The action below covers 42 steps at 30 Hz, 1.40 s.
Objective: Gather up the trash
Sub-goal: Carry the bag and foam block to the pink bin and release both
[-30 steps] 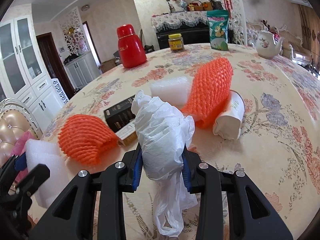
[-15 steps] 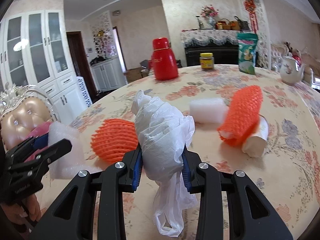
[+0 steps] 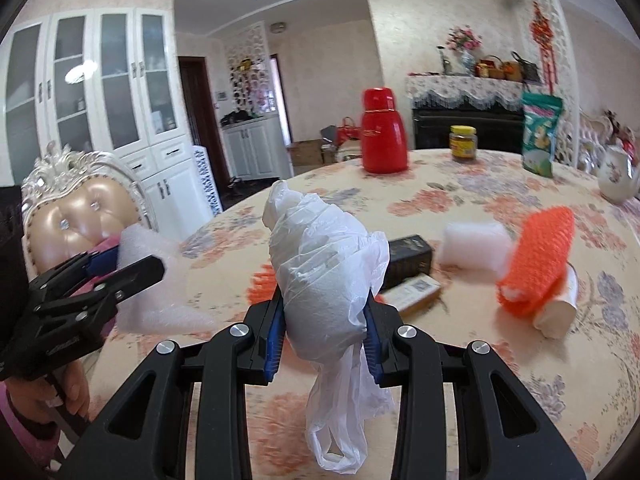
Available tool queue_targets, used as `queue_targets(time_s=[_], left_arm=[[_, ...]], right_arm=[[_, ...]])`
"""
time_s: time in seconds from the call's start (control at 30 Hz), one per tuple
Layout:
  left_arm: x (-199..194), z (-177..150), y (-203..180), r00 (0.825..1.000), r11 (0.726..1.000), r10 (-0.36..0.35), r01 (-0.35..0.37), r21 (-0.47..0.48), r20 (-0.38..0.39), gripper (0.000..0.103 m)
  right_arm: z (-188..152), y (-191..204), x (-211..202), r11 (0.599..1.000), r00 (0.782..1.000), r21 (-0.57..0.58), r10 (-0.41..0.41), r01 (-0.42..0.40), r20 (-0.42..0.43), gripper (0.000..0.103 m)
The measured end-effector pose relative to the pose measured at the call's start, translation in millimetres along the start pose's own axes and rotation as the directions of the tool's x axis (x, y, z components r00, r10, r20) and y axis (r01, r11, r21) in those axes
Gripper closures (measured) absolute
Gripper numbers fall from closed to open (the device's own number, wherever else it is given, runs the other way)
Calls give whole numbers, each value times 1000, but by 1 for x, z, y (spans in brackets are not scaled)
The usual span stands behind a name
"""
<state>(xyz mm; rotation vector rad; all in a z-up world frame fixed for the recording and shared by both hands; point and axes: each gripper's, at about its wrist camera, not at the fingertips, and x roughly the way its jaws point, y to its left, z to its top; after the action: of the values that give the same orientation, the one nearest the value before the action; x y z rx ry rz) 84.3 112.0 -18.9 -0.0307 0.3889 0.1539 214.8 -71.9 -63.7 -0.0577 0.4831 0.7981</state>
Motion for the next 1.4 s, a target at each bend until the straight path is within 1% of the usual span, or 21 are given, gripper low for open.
queue_targets(time_s=[0.13,0.27,0.47,0.63,0.8,0.9,0.93,1.07,1.2,1.33,1.4], left_arm=[[-8,-3,17,1000,999,27,-27,-18,4,48],[-20,-4,31,998,998,60,-60,-21,18,48],[-38,-7,60,992,992,121,-120,-34,41,48],[-57,-9,93,983,984,173,-169,-61,58,48],[-84,-9,139,966,966,250,-244,-85,72,48],[-99,-11,171,949,949,308,-300,-97,71,48],[-104,-13,184,941,940,332,-324,-104,68,48],[-120,-16,228,920,916,388,-379,-127,53,48],[-126,-20,269,907,899,420,-412,-145,26,48],[-117,-24,305,901,890,432,-430,-155,-17,48],[-112,-27,320,895,882,444,-444,-157,-37,48]], right_arm=[[3,20,4,999,1000,-51,6,-7,-11,70],[7,33,7,998,999,-53,29,-30,-22,70],[22,72,13,992,995,-85,96,-98,-23,69],[35,112,29,981,989,-123,147,-150,-35,69],[46,159,54,963,975,-155,214,-221,-57,69],[49,190,70,944,960,-173,270,-280,-76,69],[50,200,73,939,956,-181,283,-293,-81,69],[51,244,94,909,935,-220,338,-355,-110,69],[55,277,113,886,913,-225,386,-406,-129,68],[57,299,136,875,899,-213,410,-435,-153,67],[57,306,146,874,896,-206,412,-441,-168,67]])
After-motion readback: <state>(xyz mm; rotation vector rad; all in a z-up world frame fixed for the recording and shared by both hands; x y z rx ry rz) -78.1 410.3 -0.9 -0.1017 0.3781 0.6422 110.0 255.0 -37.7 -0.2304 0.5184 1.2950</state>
